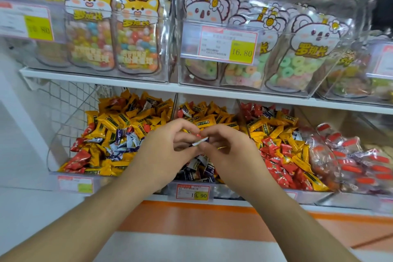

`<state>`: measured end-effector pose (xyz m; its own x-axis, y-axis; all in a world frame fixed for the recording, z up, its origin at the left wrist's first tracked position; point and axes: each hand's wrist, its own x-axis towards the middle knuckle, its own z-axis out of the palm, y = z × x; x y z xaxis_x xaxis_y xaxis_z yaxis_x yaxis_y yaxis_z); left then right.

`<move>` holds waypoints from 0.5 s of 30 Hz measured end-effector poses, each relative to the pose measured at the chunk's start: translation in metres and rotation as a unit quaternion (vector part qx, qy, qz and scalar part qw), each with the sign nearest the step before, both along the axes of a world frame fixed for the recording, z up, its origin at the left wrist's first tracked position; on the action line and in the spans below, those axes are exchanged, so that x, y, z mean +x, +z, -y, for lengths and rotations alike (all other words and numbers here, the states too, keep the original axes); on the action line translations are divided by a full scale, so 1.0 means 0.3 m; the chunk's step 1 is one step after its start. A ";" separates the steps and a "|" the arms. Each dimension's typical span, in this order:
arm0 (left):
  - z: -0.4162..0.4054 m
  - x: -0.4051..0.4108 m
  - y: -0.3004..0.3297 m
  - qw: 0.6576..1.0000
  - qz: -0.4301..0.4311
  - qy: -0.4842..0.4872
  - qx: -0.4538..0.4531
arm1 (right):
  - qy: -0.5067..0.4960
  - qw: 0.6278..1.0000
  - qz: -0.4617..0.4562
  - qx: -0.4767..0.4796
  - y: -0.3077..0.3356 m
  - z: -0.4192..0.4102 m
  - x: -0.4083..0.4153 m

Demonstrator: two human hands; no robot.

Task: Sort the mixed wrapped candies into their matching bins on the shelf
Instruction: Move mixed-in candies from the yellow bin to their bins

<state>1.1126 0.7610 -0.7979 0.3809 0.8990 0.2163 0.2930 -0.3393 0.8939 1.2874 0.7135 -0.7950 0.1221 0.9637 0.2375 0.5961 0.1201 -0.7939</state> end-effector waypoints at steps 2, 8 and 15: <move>0.003 -0.008 -0.005 1.000 -0.019 0.012 0.007 | 0.000 1.000 0.001 -0.006 -0.005 -0.006 -0.003; -0.013 -0.101 0.012 0.992 -0.080 0.063 0.071 | -0.014 0.992 0.123 -0.036 -0.009 -0.013 0.023; -0.165 -0.292 -0.049 0.953 -0.210 0.205 0.070 | -0.034 0.982 0.180 -0.040 -0.017 -0.014 0.002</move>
<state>1.0251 0.8106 -0.8126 0.0835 0.9644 0.2509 0.7493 -0.2267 0.6222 1.2881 0.7177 -0.8002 0.1086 0.9737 0.2001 0.8447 0.0158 -0.5350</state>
